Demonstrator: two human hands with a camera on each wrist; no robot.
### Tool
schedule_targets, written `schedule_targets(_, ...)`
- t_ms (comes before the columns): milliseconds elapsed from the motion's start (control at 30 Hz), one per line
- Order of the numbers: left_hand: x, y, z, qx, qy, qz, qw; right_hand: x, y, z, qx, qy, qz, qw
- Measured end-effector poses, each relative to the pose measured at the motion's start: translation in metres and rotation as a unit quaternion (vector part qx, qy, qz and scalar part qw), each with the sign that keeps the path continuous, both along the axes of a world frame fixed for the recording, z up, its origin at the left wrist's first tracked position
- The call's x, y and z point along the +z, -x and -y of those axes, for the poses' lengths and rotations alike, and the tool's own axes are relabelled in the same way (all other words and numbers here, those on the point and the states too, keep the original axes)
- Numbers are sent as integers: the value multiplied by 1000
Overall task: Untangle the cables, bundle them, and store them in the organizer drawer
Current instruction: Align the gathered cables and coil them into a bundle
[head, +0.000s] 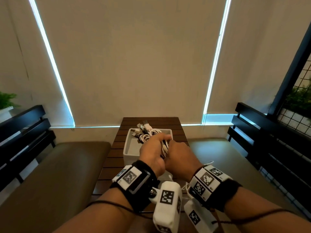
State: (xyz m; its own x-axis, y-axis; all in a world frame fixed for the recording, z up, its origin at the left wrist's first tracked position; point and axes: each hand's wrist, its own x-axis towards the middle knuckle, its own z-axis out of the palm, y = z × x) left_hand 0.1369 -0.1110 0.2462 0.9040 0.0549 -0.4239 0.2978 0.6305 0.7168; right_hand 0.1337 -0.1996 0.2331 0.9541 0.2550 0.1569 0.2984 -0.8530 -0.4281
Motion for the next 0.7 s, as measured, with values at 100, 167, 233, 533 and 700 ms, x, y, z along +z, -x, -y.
schedule_targets(100,0,-4,-4,-2,36,43,998,9,4,7,59,-36,-33,997)
schedule_targets(167,2,-6,-6,9,65,71,995,15,8,8,78,-75,-69,992)
schedule_targets(233,2,-8,-7,20,87,83,993,18,9,10,58,-158,-118,979)
schedule_targets(533,-6,-4,-11,-9,7,112,994,9,-1,5,72,-118,-94,986)
schedule_targets(700,-5,5,4,17,-27,95,995,2,-4,-4,17,52,0,999)
